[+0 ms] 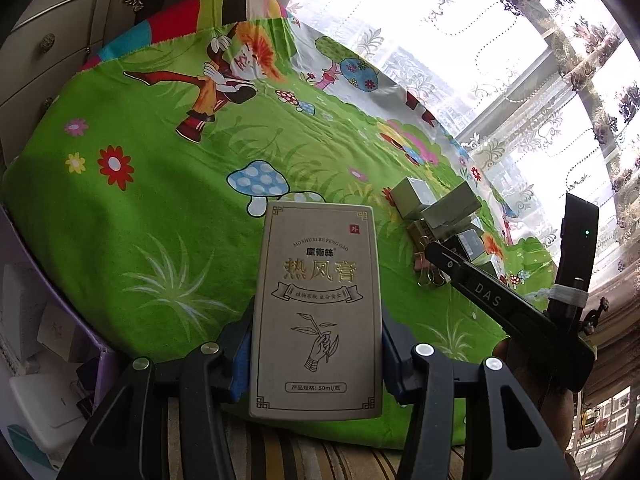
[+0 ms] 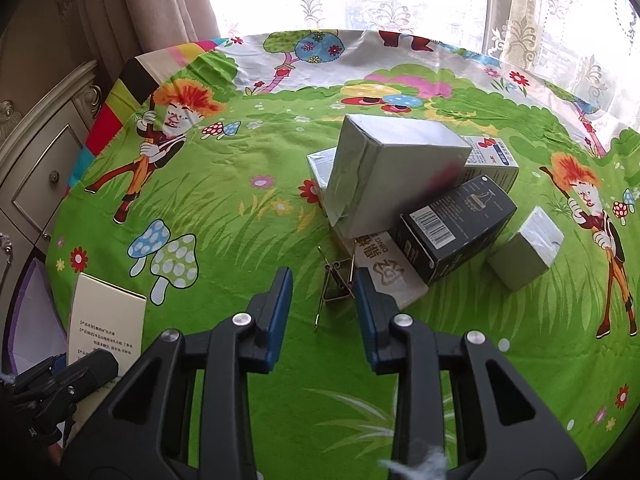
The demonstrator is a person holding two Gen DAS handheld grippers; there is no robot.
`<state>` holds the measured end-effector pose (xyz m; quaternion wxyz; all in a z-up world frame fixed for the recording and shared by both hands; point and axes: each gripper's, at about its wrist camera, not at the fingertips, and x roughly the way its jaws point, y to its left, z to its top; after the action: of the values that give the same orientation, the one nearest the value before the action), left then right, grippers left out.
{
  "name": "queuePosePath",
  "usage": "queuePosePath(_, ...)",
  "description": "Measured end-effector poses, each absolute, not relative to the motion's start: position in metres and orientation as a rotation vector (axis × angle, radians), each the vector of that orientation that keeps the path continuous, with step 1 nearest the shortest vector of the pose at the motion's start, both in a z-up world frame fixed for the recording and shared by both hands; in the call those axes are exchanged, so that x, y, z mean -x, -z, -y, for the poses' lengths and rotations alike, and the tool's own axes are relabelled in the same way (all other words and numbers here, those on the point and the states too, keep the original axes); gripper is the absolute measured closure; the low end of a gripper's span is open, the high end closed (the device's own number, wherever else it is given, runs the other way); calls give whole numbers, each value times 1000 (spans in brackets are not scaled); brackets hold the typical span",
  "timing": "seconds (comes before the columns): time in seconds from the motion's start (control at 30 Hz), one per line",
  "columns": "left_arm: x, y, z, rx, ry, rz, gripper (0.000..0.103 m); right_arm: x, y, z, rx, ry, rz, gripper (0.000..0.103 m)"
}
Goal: Organize rigid objects
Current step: 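Grasp the pink binder clip with the right tool while the left tool holds the tan box, then carry both items into the purple box and open both tools to release them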
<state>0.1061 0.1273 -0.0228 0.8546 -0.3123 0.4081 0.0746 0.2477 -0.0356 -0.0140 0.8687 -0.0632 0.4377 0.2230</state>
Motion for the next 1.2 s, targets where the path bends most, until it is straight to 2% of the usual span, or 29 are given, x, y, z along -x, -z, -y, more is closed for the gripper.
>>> queuePosePath(0.13, -106, 22, -127, 658, -155, -855, 51, -251, 18, 34, 153, -464, -919, 80)
queuePosePath(0.23, -105, 23, -127, 660, -155, -856, 51, -248, 20, 31, 185, -453, -906, 86)
queuePosePath(0.67, -100, 21, -129, 667, -167, -842, 51, -226, 15, 29, 176, -503, -905, 86)
queuePosePath(1.2, -60, 5, -151, 679, -243, -773, 51, -168, -20, 7, 163, -609, -860, 86)
